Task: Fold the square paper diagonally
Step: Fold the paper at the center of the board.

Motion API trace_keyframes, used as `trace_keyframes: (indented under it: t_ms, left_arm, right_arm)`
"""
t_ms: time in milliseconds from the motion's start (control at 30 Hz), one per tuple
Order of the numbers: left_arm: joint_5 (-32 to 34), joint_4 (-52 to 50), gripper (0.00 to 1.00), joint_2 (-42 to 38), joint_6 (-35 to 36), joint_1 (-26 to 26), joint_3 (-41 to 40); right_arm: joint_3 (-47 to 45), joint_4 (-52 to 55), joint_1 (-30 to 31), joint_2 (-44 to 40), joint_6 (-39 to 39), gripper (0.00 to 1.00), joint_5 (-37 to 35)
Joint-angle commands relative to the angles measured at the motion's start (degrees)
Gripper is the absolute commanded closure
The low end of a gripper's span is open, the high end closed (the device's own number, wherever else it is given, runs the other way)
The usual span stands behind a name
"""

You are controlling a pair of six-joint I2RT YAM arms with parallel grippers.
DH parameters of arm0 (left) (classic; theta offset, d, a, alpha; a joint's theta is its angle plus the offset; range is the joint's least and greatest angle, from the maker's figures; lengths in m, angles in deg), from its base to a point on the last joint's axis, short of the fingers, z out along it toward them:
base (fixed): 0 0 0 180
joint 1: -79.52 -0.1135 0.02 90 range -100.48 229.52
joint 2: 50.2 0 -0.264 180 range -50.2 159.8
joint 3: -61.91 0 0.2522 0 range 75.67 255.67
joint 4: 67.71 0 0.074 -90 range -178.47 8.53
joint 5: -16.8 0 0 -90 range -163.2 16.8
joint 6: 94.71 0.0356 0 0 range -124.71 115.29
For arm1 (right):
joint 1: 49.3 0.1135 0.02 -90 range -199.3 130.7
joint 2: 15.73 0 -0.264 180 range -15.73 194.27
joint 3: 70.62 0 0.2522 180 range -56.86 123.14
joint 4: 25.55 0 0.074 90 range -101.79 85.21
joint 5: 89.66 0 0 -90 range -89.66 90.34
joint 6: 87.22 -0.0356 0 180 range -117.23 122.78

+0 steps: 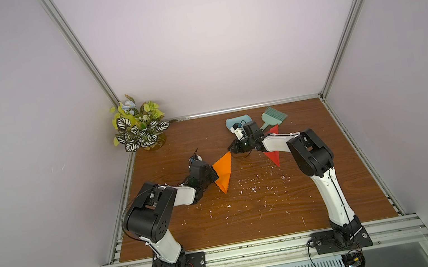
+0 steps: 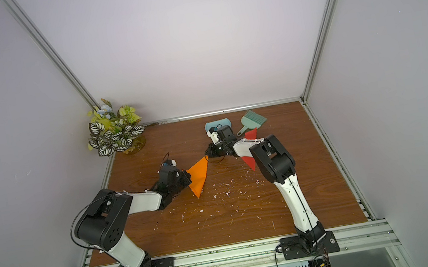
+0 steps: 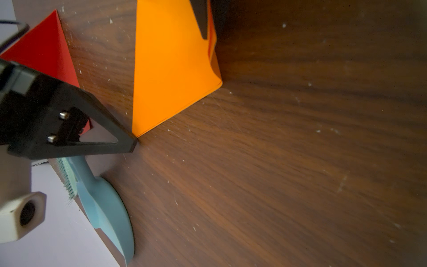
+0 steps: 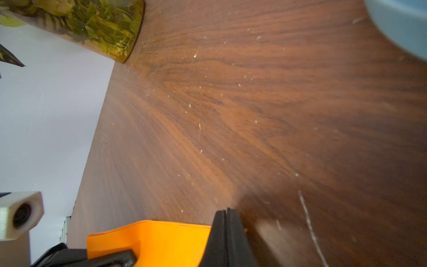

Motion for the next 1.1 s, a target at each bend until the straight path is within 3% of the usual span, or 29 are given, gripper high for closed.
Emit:
trace_keyframes:
  t_ms: [0, 333, 500, 667, 833, 1067]
  left_arm:
    - [0.91, -3.95, 1.0, -0.69, 0.74, 0.4, 0.21]
    - [2.72, -4.48, 1.0, -1.92, -1.69, 0.18, -0.14]
    - [6.89, -3.51, 1.0, -2.06, -7.03, 0.17, 0.18]
    - [9.55, -0.36, 1.0, 1.92, -11.39, 0.96, 3.83]
    - [11.89, -1.06, 1.0, 5.85, -10.0, 2.24, 8.96]
    - [12.3, -0.37, 1.0, 9.57, -9.9, 2.42, 11.65]
  right_arm:
    - [1.85, 3.97, -1.43, 2.03, 0.74, 0.95, -3.24]
    - [5.41, 7.54, -1.97, -7.32, 3.09, 0.94, -4.12]
    - [-5.26, 1.99, -1.38, -15.85, 0.66, 0.94, -1.34]
    - [-19.32, -9.87, 0.17, -22.16, -7.03, 0.95, 1.43]
    - [-22.41, -13.82, 2.2, -20.79, -11.4, 0.95, 2.3]
    - [-14.74, -9.26, 4.61, -13.94, -11.53, 0.95, 0.59]
